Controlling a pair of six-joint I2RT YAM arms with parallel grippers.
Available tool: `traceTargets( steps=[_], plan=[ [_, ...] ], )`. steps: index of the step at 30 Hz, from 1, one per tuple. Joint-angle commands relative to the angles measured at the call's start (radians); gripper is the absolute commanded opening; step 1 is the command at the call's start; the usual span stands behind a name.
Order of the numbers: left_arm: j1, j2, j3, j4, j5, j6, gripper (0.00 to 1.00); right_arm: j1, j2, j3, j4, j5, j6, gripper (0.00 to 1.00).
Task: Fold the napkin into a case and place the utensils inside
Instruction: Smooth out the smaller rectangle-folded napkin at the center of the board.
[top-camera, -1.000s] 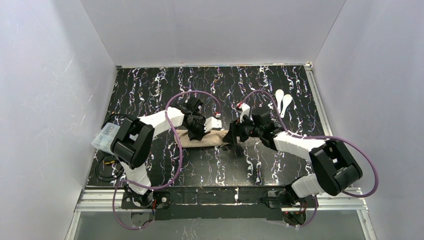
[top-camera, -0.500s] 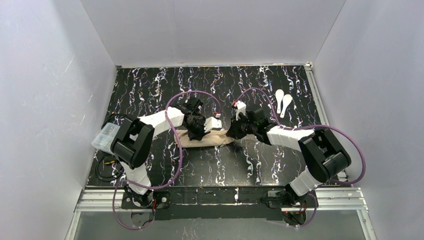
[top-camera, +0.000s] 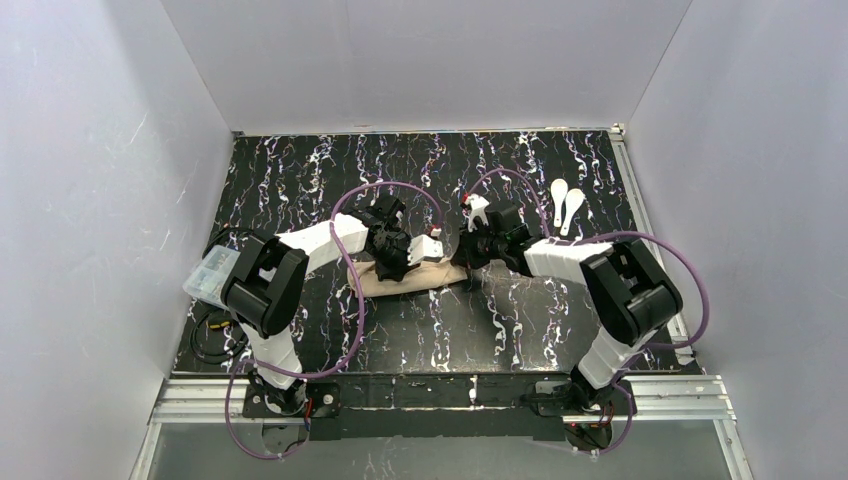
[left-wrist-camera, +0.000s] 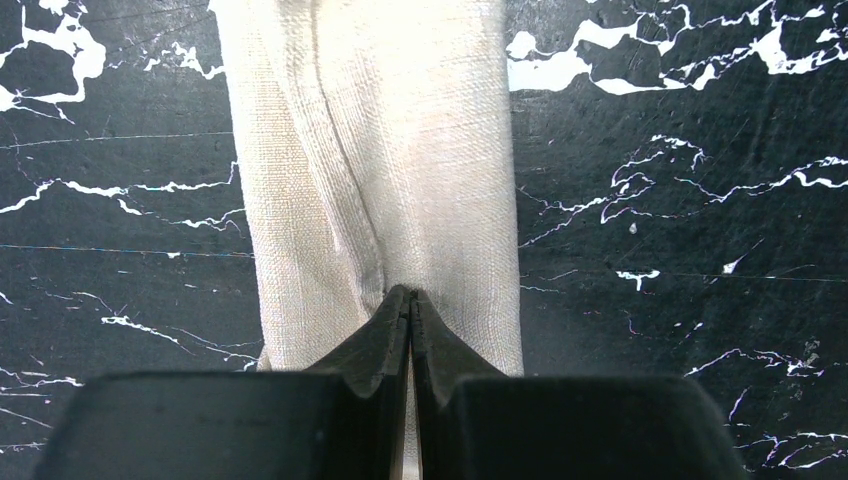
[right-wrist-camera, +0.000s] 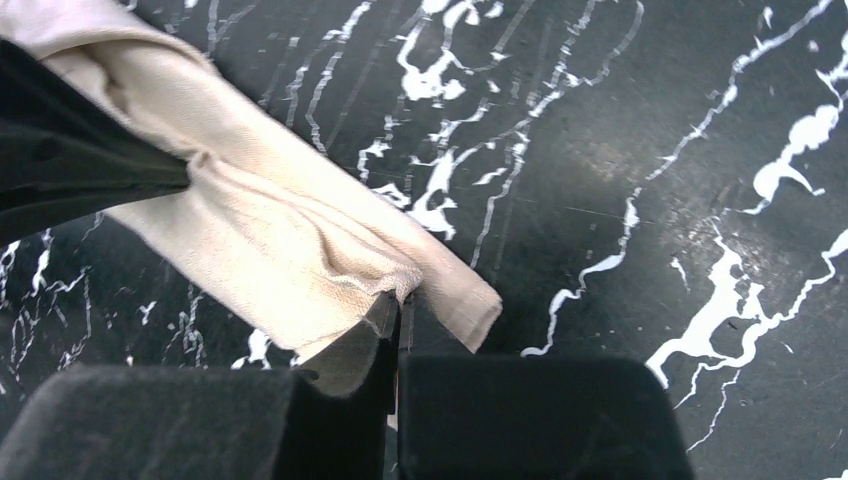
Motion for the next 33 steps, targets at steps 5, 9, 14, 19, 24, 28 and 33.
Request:
traceTargets(
  steps=[5,9,14,19,24,28,33],
  plan=[
    [0.014,0.001,0.032,-0.096,-0.010,-0.026,0.00,-0.048,0.082,0.047,-0.068,0.077,0.054,0.03],
    [0.033,-0.010,0.103,-0.141,0.032,-0.073,0.00,-0.047,0.104,0.045,-0.067,0.069,0.073,0.01],
    [0.034,-0.011,0.177,-0.197,0.112,-0.136,0.00,-0.048,0.104,0.033,-0.057,0.044,0.099,0.01],
    [0.008,0.010,0.191,-0.159,0.142,-0.178,0.09,-0.047,0.081,0.029,-0.055,0.033,0.119,0.01],
    [-0.006,0.036,0.176,-0.047,0.134,-0.233,0.25,-0.046,0.059,0.030,-0.048,0.009,0.146,0.01],
    [-0.006,0.064,0.183,0.006,0.111,-0.279,0.38,-0.046,0.047,0.019,-0.038,-0.007,0.162,0.01],
    [-0.006,0.094,0.180,0.010,0.113,-0.311,0.42,-0.045,0.021,-0.005,-0.015,-0.020,0.183,0.01]
  ],
)
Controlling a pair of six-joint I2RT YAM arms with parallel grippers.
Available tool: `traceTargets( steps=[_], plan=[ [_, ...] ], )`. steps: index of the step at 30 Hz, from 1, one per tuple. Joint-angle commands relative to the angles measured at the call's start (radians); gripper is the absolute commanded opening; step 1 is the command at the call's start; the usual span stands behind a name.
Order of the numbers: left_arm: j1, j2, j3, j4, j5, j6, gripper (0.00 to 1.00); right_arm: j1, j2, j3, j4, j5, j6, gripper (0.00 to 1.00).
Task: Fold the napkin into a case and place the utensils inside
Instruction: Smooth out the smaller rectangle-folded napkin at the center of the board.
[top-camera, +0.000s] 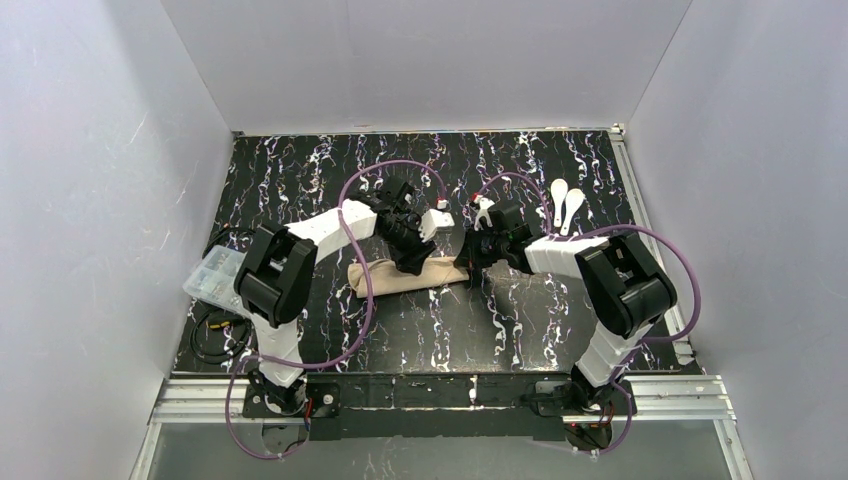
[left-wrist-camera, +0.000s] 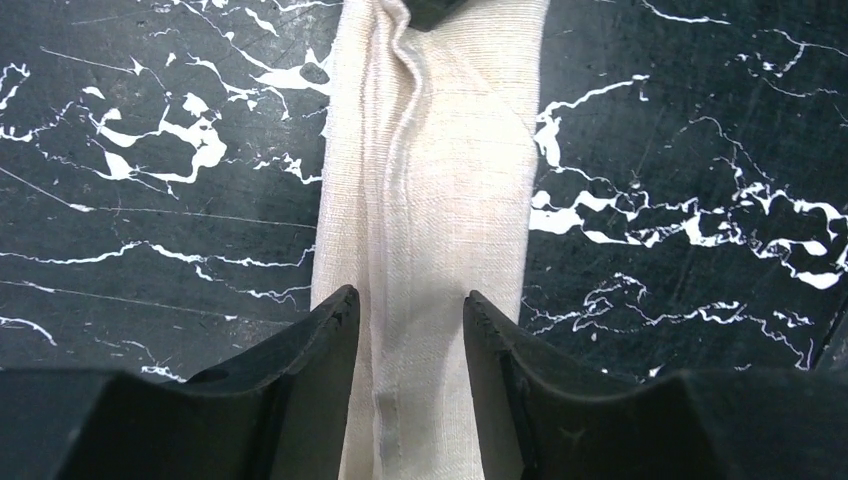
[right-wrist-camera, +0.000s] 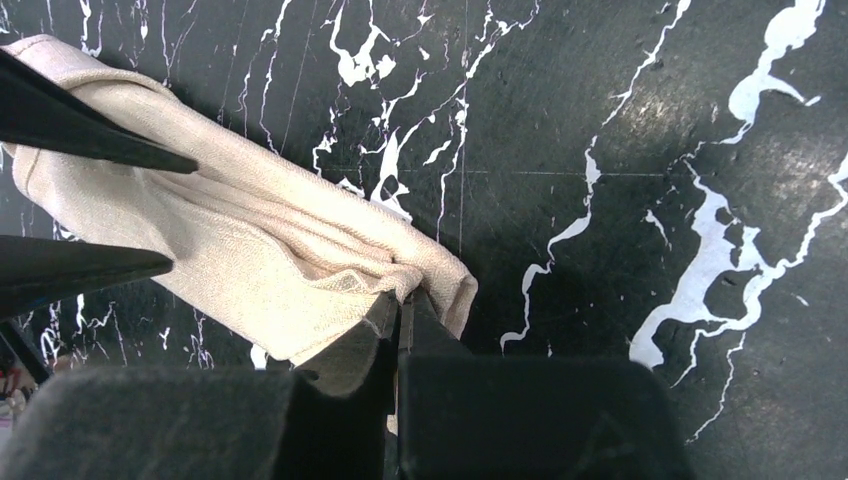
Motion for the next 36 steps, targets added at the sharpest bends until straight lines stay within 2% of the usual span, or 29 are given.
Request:
traceTargets(
  steps=[1,6,8,11,14,17,21,23,26,29,32,33,36],
  plan=[
    [0.001,0.019,0.008,0.014,0.007,-0.055,0.42,-0.002,-0.053,-0.025,0.011,-0.017,0.026,0.01],
    [0.006,0.055,0.035,0.015,-0.012,-0.097,0.45,0.000,-0.075,-0.041,0.026,-0.034,0.040,0.01],
    [0.006,0.073,0.052,0.006,-0.016,-0.101,0.58,0.001,-0.084,-0.044,0.030,-0.046,0.041,0.01],
    [0.009,0.098,0.072,-0.014,-0.013,-0.092,0.59,0.002,-0.093,-0.045,0.033,-0.074,0.040,0.01],
    [0.011,0.104,0.073,-0.027,-0.020,-0.072,0.53,0.001,-0.105,-0.044,0.042,-0.105,0.040,0.01],
    [0.016,0.103,0.078,-0.045,-0.018,-0.061,0.42,0.001,-0.111,-0.034,0.046,-0.115,0.041,0.01],
    [0.016,0.103,0.078,-0.055,-0.023,-0.048,0.21,0.002,-0.095,-0.010,0.030,-0.087,0.044,0.07],
    [0.016,0.103,0.074,-0.066,-0.029,-0.038,0.15,0.002,-0.085,-0.003,0.021,-0.068,0.052,0.13],
    [0.016,0.101,0.069,-0.070,-0.039,-0.028,0.13,0.002,-0.082,0.006,-0.006,-0.030,0.058,0.31],
    [0.015,0.104,0.068,-0.071,-0.058,-0.026,0.10,-0.009,-0.139,0.010,-0.038,0.028,0.051,0.41],
    [0.013,0.104,0.066,-0.068,-0.074,-0.029,0.07,-0.045,-0.235,-0.006,-0.036,0.049,0.059,0.67],
    [0.013,0.104,0.065,-0.066,-0.077,-0.031,0.07,-0.055,-0.270,-0.014,-0.034,0.048,0.065,0.72],
    [0.013,0.105,0.066,-0.062,-0.080,-0.037,0.05,-0.064,-0.364,-0.055,0.005,0.030,0.103,0.73]
  ],
)
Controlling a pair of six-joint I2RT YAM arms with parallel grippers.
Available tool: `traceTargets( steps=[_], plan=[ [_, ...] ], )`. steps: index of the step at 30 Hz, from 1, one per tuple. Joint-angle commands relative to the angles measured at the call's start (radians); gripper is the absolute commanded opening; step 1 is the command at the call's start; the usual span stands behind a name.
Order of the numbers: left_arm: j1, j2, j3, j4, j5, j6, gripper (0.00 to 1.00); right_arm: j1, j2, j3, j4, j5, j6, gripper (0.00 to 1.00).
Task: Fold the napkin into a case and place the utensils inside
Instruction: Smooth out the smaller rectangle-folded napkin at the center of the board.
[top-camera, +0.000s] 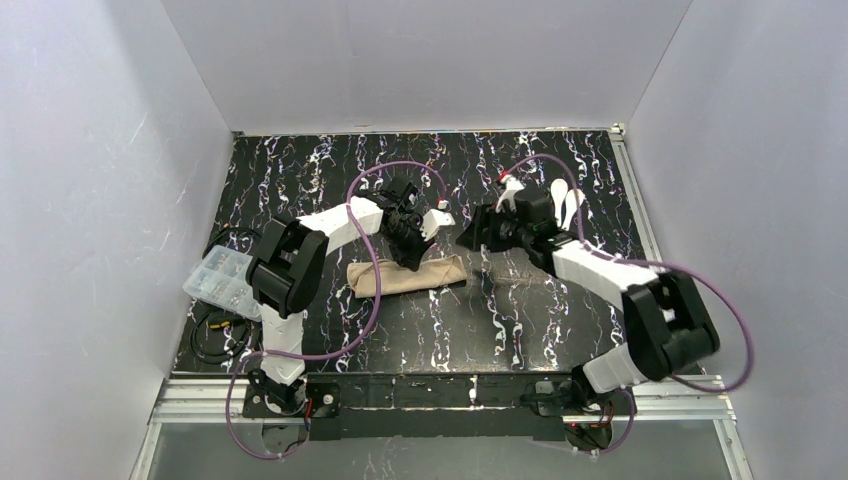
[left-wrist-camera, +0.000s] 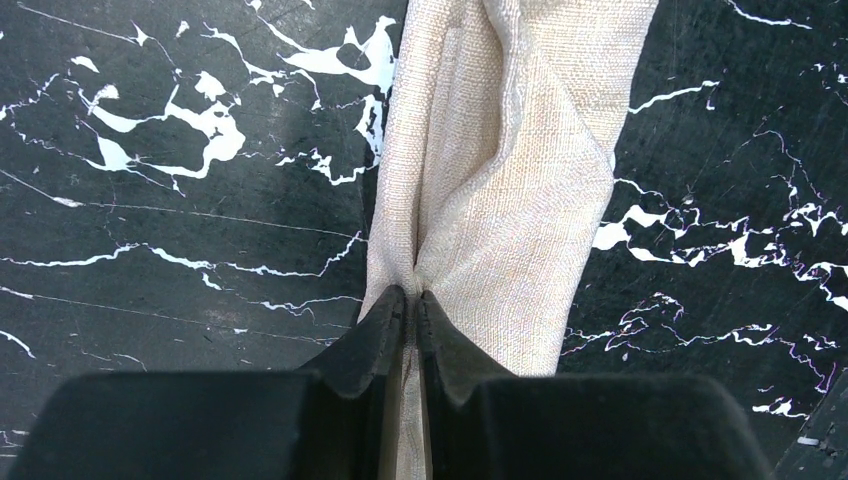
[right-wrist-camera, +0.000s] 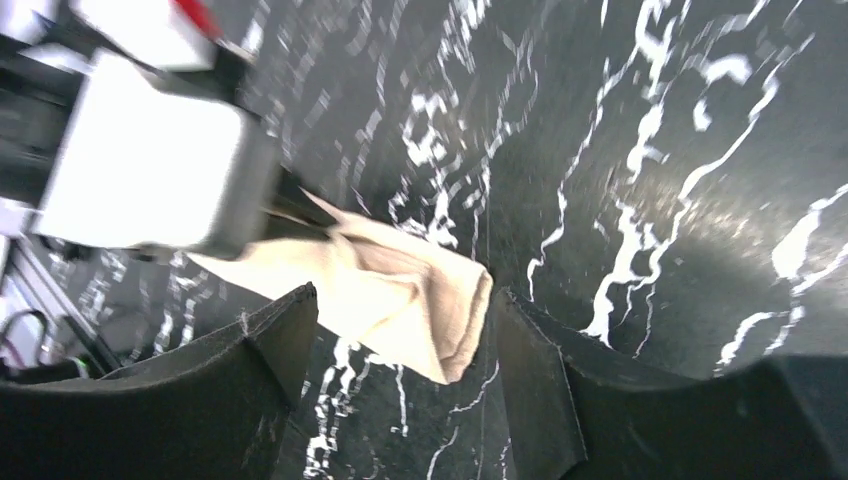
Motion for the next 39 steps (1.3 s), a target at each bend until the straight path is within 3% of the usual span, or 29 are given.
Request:
traceTargets(
  steps=[1,3,7,9,19,32,39],
  plan=[
    [-0.001,0.008,0.012,-0.044,-0.040,0.006,0.05,-0.019,-0.160,-0.040,0.085,-0.011,0.066,0.72],
    [-0.001,0.006,0.012,-0.041,-0.039,0.004,0.05,-0.019,-0.164,-0.096,0.209,-0.114,0.145,0.64],
    [-0.001,0.005,0.013,-0.037,-0.038,-0.002,0.03,-0.017,-0.019,-0.160,0.451,-0.316,0.300,0.26],
    [-0.002,0.005,0.013,-0.031,-0.036,-0.003,0.03,-0.015,0.055,-0.169,0.531,-0.366,0.357,0.15],
    [-0.001,0.006,0.018,-0.019,-0.042,-0.012,0.00,0.026,0.249,-0.130,0.671,-0.363,0.406,0.10],
    [-0.001,-0.012,0.018,-0.022,-0.039,-0.032,0.00,0.065,0.386,-0.111,0.565,-0.148,0.377,0.01],
    [0.031,-0.055,0.141,-0.141,-0.076,-0.112,0.23,0.098,0.268,-0.086,0.409,-0.069,0.276,0.06]
  ],
)
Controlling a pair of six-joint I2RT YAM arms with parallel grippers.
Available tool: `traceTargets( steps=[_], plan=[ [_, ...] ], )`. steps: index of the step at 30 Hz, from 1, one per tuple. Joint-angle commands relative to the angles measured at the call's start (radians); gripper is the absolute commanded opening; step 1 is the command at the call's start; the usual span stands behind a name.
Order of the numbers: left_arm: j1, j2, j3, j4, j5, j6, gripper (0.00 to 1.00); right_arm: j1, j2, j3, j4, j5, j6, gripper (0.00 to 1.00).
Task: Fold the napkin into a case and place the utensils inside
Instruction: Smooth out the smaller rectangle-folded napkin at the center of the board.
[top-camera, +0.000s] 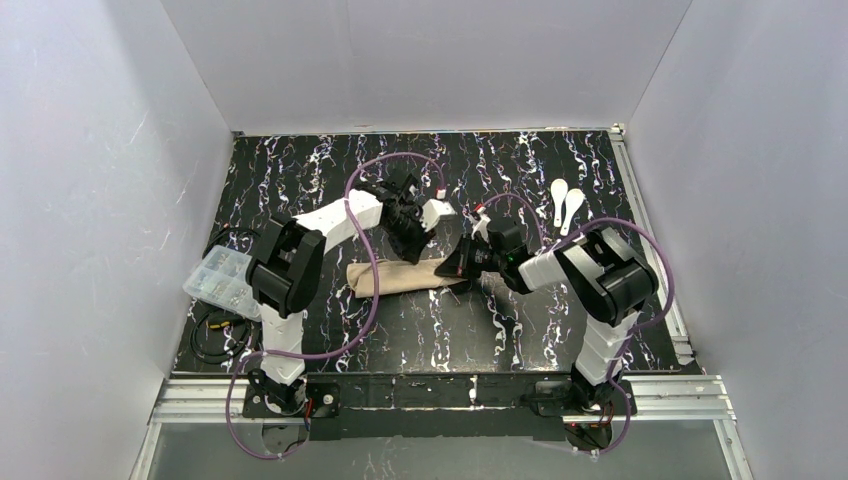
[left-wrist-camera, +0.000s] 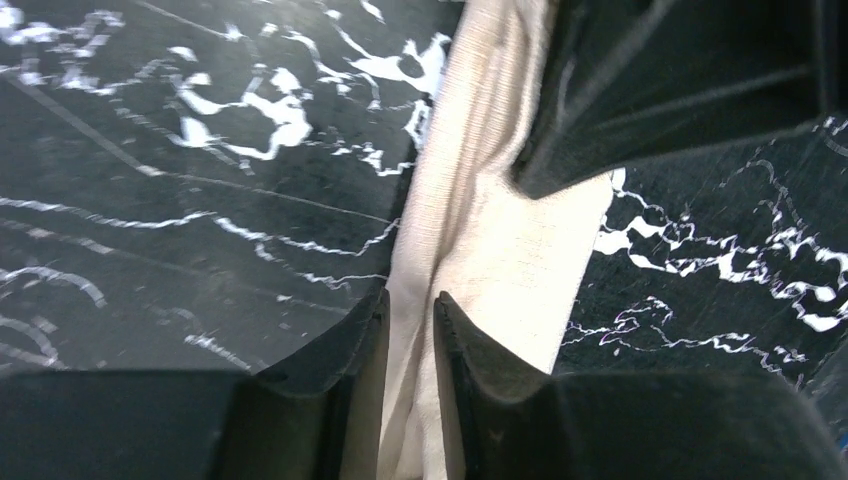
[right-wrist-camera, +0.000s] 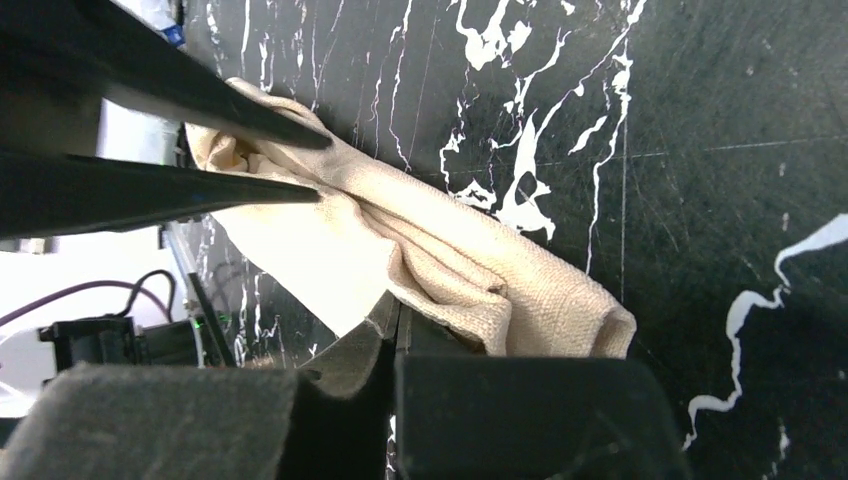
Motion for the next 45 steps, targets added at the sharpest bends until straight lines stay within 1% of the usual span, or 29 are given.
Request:
traceTargets(
  steps=[1,3,8,12,17,19,23,25,29,32,36,41,45],
  plan=[
    [0.035,-0.066,0.096,-0.119,-0.046,-0.057,0.26,0.028,-0.081,0.042,-0.156,0.122,-0.100,0.06],
    [0.052,-0.092,0.105,-0.157,-0.055,-0.069,0.28,0.041,-0.090,0.060,-0.176,0.126,-0.106,0.07],
    [0.129,-0.168,0.082,-0.233,-0.034,-0.101,0.28,0.062,-0.081,0.091,-0.229,0.136,-0.124,0.09],
    [0.182,-0.218,0.008,-0.278,-0.029,-0.065,0.27,0.086,-0.083,0.128,-0.272,0.147,-0.138,0.10],
    [0.191,-0.301,-0.114,-0.270,-0.012,-0.020,0.27,0.106,-0.084,0.162,-0.313,0.168,-0.146,0.11],
    [0.186,-0.322,-0.144,-0.266,0.023,-0.008,0.27,0.106,-0.086,0.166,-0.321,0.177,-0.146,0.11],
    [0.176,-0.346,-0.152,-0.300,0.251,0.070,0.21,0.106,-0.081,0.167,-0.332,0.187,-0.149,0.11],
    [0.156,-0.332,-0.142,-0.305,0.296,0.086,0.19,0.106,-0.071,0.165,-0.329,0.188,-0.149,0.11],
    [0.113,-0.247,-0.118,-0.306,0.284,0.099,0.19,0.106,-0.043,0.164,-0.314,0.180,-0.144,0.11],
    [0.101,-0.184,-0.099,-0.303,0.236,0.095,0.18,0.106,-0.035,0.155,-0.294,0.173,-0.134,0.10],
    [0.092,-0.127,-0.110,-0.287,0.112,0.116,0.16,0.097,-0.033,0.143,-0.266,0.150,-0.124,0.10],
    [0.092,-0.098,-0.124,-0.240,-0.053,0.086,0.11,0.087,-0.046,0.139,-0.235,0.127,-0.110,0.10],
    [0.093,-0.114,-0.137,-0.232,-0.040,0.067,0.11,0.084,-0.070,0.145,-0.213,0.121,-0.081,0.12]
  ],
)
